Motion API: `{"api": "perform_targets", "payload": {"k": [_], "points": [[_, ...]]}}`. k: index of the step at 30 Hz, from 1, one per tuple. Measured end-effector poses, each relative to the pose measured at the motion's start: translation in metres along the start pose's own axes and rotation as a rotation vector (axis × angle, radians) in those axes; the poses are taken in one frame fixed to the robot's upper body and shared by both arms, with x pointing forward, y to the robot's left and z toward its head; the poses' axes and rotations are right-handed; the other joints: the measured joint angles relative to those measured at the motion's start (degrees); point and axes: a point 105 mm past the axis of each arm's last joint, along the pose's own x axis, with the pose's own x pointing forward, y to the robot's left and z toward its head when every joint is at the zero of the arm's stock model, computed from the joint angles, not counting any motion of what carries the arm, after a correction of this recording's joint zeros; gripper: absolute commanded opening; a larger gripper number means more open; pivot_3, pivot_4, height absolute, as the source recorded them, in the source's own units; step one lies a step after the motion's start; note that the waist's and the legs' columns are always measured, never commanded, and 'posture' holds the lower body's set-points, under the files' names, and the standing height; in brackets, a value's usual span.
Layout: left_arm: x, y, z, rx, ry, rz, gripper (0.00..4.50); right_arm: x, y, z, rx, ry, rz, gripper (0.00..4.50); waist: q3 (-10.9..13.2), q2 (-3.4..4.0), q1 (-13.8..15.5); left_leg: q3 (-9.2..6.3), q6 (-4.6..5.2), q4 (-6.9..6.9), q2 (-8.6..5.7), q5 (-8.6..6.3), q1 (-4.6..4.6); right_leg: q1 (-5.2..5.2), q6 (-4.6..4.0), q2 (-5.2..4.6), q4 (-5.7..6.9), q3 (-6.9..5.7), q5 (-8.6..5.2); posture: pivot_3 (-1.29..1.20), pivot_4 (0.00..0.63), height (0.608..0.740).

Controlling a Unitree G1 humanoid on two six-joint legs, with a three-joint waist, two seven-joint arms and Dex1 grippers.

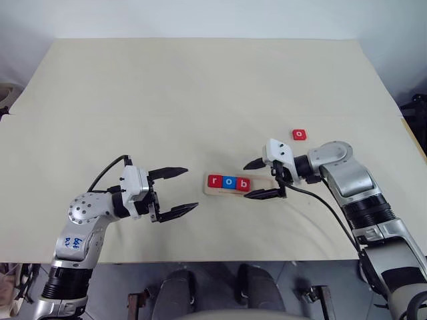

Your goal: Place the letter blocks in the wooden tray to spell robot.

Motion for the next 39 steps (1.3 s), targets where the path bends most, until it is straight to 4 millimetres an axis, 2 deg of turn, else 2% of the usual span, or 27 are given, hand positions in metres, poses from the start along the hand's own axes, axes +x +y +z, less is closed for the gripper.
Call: {"api": "perform_targets", "payload": {"k": [3, 5, 8, 14, 18, 19, 23, 29, 39], "points": [[0.000, 0.000, 0.000, 0.001, 0.000, -0.001, 4.50, -0.013, -0.002, 0.004, 0.000, -0.041, -0.037, 4.47, 0.0, 0.00, 0.3, -0.02, 0.00, 0.00, 0.00, 0.00, 0.00, 0.01, 0.00, 0.00, -0.01, -0.01, 0.00, 0.00, 0.150, 0.740], [0.000, 0.000, 0.000, 0.000, 0.000, -0.001, 4.50, -0.024, -0.004, 0.000, 0.006, -0.053, -0.091, 4.47, 0.0, 0.00, 0.3, -0.01, 0.00, 0.00, 0.00, 0.00, -0.01, 0.01, 0.00, 0.00, -0.03, -0.01, 0.00, 0.00, 0.150, 0.740], [0.000, 0.001, 0.000, 0.002, -0.002, -0.004, 4.50, -0.033, 0.000, -0.009, 0.051, -0.061, -0.126, 3.87, 0.0, 0.00, 0.2, 0.00, 0.00, 0.00, 0.00, 0.00, 0.00, 0.00, 0.00, 0.00, 0.00, -0.01, 0.00, 0.00, 0.150, 0.740], [-0.001, 0.002, -0.005, -0.018, 0.004, -0.011, 4.50, -0.029, 0.025, -0.004, 0.080, -0.120, -0.085, 1.72, 0.0, 0.00, 0.1, 0.00, 0.00, -0.01, 0.01, 0.00, 0.02, 0.00, -0.01, 0.02, 0.00, 0.01, 0.00, 0.00, 0.150, 0.740], [-0.001, 0.001, -0.005, -0.017, 0.004, -0.016, 4.50, -0.024, 0.032, -0.001, 0.077, -0.124, -0.070, 0.26, 0.0, 0.00, 0.2, -0.01, 0.00, -0.01, 0.01, -0.01, 0.02, 0.00, -0.01, 0.02, 0.00, 0.01, 0.00, 0.00, 0.150, 0.740], [-0.001, 0.001, -0.005, -0.017, 0.004, -0.018, 4.50, -0.021, 0.036, -0.001, 0.079, -0.124, -0.051, 0.03, 0.0, 0.00, 0.3, -0.02, 0.00, -0.01, 0.01, -0.01, 0.01, 0.00, -0.01, 0.02, 0.00, 0.01, 0.00, 0.00, 0.150, 0.740], [0.000, 0.002, -0.004, -0.013, 0.002, -0.022, 4.50, -0.007, 0.043, -0.006, 0.102, -0.110, -0.010, 0.03, 0.0, 0.00, 0.2, -0.01, 0.00, -0.01, 0.01, -0.01, 0.01, 0.00, -0.01, 0.02, 0.00, 0.02, 0.00, 0.00, 0.150, 0.740], [0.000, 0.002, -0.004, -0.013, 0.002, -0.017, 4.50, 0.008, 0.034, -0.012, 0.119, -0.064, -0.042, 0.03, 0.0, 0.00, 0.1, -0.01, 0.00, -0.01, 0.01, 0.00, 0.01, -0.02, -0.01, 0.02, 0.01, 0.01, 0.00, 0.00, 0.150, 0.740], [-0.002, 0.001, -0.007, -0.025, 0.008, 0.006, 4.50, 0.009, 0.024, -0.005, 0.097, -0.070, -0.069, 0.03, 0.0, 0.00, 0.2, -0.01, 0.00, -0.01, 0.01, -0.01, 0.01, -0.02, -0.01, 0.02, 0.01, 0.01, 0.00, 0.00, 0.150, 0.740]]}}
